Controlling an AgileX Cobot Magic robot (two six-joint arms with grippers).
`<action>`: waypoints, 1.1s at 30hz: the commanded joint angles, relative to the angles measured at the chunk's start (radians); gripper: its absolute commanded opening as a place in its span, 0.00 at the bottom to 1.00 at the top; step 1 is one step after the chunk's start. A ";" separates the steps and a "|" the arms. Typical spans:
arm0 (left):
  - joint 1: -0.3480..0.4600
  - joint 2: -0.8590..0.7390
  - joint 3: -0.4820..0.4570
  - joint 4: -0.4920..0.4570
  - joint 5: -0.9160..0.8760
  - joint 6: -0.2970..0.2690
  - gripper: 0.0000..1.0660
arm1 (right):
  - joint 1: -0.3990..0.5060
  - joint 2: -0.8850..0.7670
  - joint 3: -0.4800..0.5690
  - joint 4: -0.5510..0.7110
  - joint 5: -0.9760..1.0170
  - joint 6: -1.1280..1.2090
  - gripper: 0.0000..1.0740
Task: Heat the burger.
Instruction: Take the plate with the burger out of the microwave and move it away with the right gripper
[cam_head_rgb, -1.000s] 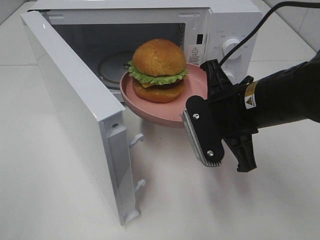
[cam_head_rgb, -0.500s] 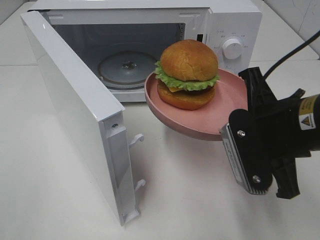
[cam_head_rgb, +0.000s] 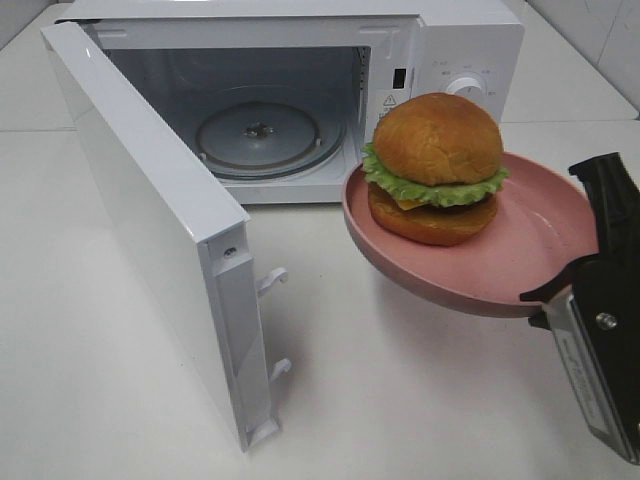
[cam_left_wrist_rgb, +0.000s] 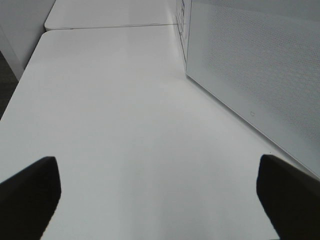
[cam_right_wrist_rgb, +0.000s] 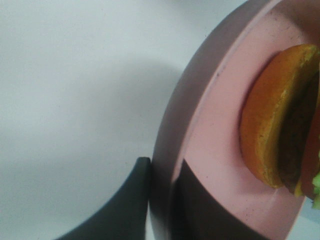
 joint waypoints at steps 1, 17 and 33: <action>0.005 -0.013 0.000 0.003 0.006 -0.002 0.94 | -0.004 -0.081 -0.008 -0.084 -0.009 0.105 0.00; 0.005 -0.013 0.000 0.003 0.006 -0.002 0.94 | -0.004 -0.239 -0.008 -0.321 0.294 0.457 0.00; 0.005 -0.013 0.000 0.003 0.006 -0.002 0.94 | -0.004 -0.238 -0.008 -0.490 0.508 0.887 0.00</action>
